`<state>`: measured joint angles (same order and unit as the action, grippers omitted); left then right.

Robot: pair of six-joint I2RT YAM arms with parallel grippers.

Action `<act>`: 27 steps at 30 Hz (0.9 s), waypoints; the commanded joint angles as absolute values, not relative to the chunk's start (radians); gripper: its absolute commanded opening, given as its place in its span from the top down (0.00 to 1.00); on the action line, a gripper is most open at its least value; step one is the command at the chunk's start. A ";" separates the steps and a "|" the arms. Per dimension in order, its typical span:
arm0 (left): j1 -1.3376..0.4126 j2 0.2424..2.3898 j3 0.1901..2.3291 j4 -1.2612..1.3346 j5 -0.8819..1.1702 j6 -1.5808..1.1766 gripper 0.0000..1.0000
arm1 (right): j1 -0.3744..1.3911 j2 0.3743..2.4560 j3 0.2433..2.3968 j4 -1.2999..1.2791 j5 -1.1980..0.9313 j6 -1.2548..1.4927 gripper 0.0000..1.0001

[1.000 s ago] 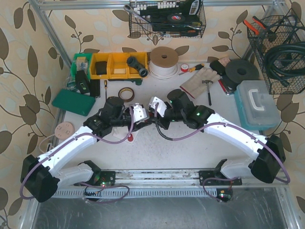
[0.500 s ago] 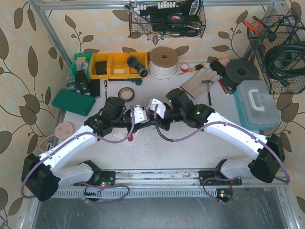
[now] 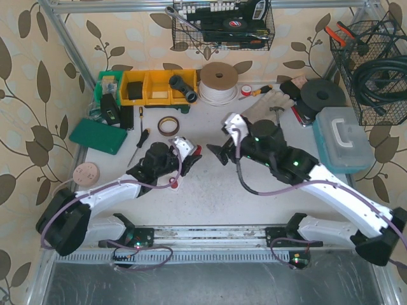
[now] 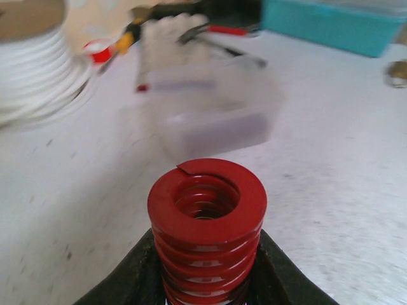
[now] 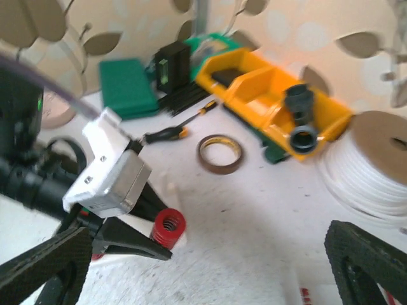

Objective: Install the large spring

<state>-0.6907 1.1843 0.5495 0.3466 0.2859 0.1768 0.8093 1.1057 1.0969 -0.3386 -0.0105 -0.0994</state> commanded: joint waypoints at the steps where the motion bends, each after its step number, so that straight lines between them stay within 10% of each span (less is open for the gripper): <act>1: -0.720 1.261 0.494 0.718 -0.038 -0.032 1.00 | 0.804 0.998 1.036 -0.309 0.206 -0.003 0.00; 27: -0.750 1.377 0.375 0.810 -0.265 -0.164 1.00 | 0.795 0.853 0.980 -0.320 0.253 -0.057 0.01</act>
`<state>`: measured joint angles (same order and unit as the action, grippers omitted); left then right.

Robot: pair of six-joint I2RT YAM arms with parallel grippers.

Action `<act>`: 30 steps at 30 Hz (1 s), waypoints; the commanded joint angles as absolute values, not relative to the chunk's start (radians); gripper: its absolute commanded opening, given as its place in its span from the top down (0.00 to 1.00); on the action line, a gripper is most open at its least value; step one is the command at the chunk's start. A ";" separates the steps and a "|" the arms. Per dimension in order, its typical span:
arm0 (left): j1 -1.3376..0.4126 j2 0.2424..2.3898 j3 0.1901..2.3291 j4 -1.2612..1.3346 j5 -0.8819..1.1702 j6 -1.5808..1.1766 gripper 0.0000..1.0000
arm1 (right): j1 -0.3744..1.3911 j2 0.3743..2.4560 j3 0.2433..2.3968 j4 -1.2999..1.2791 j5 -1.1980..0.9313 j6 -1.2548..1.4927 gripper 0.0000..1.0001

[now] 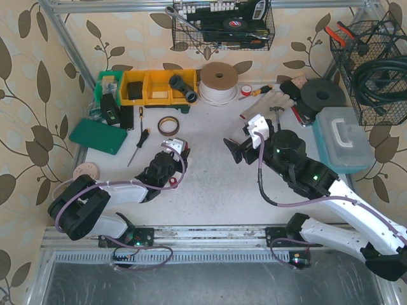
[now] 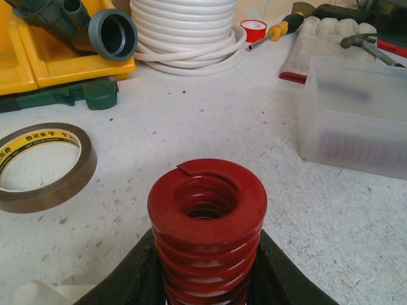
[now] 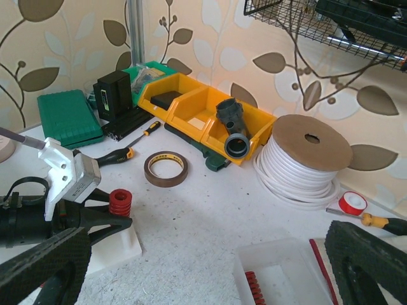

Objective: Install the large spring

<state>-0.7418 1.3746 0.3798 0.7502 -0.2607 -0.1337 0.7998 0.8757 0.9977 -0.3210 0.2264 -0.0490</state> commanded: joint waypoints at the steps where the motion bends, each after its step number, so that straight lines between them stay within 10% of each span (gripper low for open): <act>1: -0.750 1.382 0.374 0.810 -0.256 -0.163 1.00 | 0.795 0.848 0.977 -0.317 0.254 -0.057 0.01; 30: -0.755 1.483 0.350 0.842 -0.280 -0.145 1.00 | 0.785 0.811 0.917 -0.280 0.281 -0.105 0.01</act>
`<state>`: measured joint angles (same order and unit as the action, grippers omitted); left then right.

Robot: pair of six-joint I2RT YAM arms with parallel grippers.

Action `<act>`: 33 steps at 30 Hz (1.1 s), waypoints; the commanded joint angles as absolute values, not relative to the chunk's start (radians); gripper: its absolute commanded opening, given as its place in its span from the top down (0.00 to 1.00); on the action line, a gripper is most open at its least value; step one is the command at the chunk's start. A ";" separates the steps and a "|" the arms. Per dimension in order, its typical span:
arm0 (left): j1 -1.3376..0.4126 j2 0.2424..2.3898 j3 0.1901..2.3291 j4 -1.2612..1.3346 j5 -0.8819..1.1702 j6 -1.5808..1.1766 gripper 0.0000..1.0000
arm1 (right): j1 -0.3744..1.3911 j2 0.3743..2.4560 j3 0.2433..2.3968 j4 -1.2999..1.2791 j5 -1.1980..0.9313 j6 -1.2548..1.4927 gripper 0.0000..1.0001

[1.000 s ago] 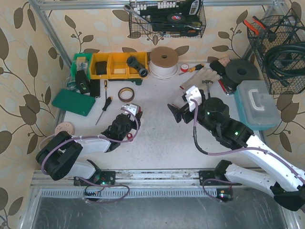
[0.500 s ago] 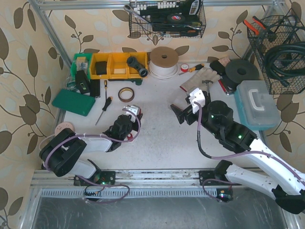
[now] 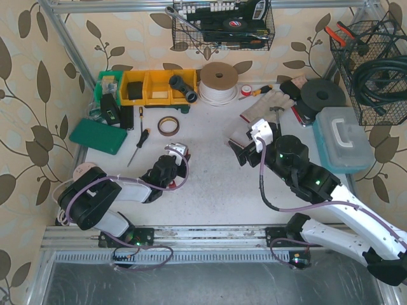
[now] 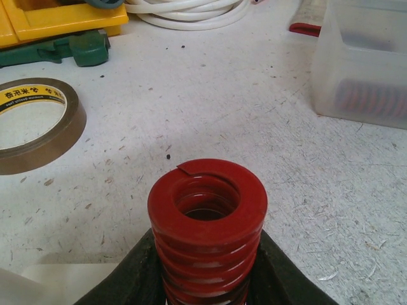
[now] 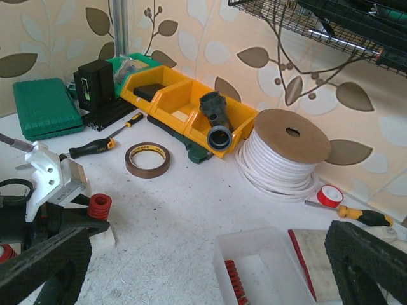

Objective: Install the large spring

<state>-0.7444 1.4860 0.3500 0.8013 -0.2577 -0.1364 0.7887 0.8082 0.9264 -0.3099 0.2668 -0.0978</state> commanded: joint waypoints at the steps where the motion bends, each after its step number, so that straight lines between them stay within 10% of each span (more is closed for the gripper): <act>1: -0.755 1.489 0.350 0.844 -0.282 -0.148 0.96 | 0.784 0.811 0.917 -0.279 0.279 -0.105 0.01; 8: -0.755 1.491 0.364 0.839 -0.276 -0.150 0.52 | 0.781 0.820 0.917 -0.281 0.282 -0.105 0.01; 23: -0.750 1.148 0.635 0.226 -0.354 -0.098 0.38 | 0.617 1.091 1.002 -0.429 0.320 0.040 0.02; 33: -0.732 1.080 0.915 -0.308 -0.315 -0.159 0.20 | 0.326 1.425 1.159 -0.565 -0.222 -0.076 0.34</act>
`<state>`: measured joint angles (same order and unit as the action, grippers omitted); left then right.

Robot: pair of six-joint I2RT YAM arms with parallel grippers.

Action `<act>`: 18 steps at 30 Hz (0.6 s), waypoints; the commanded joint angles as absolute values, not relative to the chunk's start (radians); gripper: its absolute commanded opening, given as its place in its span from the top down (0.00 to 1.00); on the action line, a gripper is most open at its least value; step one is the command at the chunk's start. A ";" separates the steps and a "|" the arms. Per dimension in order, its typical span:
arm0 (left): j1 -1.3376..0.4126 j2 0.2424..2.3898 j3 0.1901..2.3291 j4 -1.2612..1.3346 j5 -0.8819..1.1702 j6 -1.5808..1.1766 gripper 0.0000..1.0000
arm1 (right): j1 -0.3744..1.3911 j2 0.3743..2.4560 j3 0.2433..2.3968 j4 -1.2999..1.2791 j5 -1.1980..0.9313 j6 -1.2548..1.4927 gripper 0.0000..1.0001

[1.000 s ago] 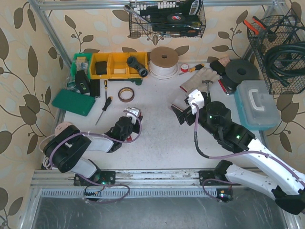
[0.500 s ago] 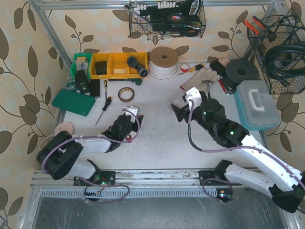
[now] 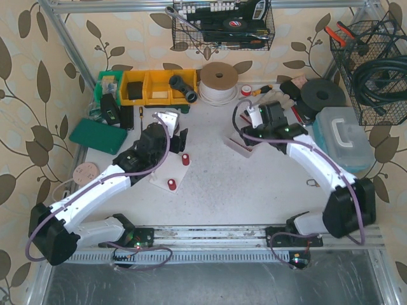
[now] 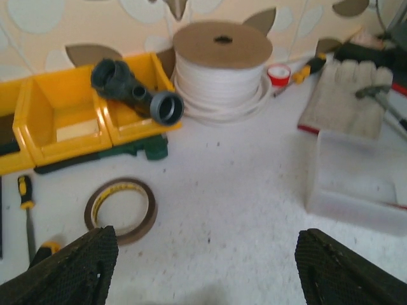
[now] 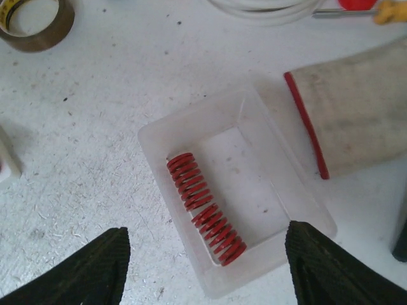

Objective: Install the large spring

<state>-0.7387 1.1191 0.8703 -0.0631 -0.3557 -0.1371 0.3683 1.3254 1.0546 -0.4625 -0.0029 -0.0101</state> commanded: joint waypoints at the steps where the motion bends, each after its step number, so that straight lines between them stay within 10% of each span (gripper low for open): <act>1: -0.731 1.067 0.915 -0.326 -0.309 -0.162 0.20 | 0.318 1.461 1.182 -0.580 -0.234 -0.088 0.38; 18: -0.719 0.936 0.801 -0.318 -0.271 -0.287 0.17 | 0.291 1.881 1.483 -0.801 -0.268 -0.240 0.50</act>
